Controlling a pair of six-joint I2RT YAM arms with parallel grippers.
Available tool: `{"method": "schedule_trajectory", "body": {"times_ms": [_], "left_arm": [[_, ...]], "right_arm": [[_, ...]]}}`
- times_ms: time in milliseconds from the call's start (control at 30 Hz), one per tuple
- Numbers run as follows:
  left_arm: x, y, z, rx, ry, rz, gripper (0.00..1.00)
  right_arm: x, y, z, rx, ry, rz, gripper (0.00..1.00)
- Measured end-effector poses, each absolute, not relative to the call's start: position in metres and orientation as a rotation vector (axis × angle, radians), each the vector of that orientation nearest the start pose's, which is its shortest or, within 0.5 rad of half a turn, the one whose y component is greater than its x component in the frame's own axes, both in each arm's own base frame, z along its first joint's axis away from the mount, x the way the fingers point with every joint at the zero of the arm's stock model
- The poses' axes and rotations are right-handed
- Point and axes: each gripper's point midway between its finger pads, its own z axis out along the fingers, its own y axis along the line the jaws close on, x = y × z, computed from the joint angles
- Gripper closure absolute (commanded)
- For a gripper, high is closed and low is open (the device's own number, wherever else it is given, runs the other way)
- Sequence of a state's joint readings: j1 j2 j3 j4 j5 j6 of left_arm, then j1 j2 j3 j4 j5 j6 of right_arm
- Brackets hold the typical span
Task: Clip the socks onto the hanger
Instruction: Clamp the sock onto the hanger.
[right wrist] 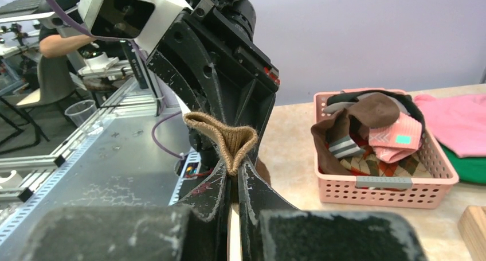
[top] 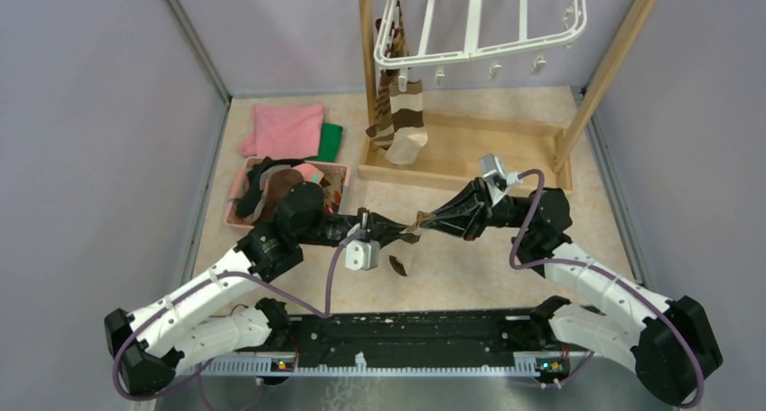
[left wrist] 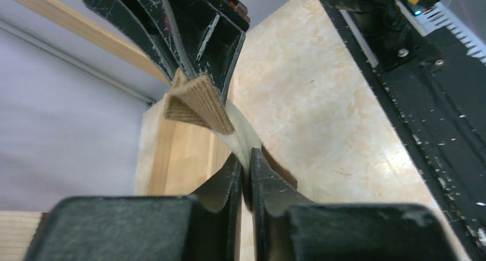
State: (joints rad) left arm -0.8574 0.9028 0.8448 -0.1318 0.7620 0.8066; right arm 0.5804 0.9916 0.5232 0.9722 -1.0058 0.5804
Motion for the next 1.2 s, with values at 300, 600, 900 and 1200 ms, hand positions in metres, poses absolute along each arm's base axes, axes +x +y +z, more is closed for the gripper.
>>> {"method": "schedule_trajectory", "body": {"times_ms": [300, 600, 900, 1200], "left_arm": [[0.131, -0.296, 0.307, 1.441, 0.718, -0.715, 0.23], [0.135, -0.301, 0.322, 1.315, 0.724, -0.781, 0.4], [0.137, -0.307, 0.323, 1.284, 0.757, -0.834, 0.56], [0.142, -0.311, 0.315, 1.29, 0.781, -0.835, 0.9]], "right_arm": [[0.143, 0.279, 0.314, -0.999, 1.102, 1.414, 1.0], [0.148, 0.279, 0.308, -0.982, 1.136, 1.396, 1.0], [0.151, 0.28, 0.305, -0.976, 1.15, 1.386, 1.0], [0.151, 0.28, 0.305, -0.979, 1.145, 1.381, 1.0]]}}
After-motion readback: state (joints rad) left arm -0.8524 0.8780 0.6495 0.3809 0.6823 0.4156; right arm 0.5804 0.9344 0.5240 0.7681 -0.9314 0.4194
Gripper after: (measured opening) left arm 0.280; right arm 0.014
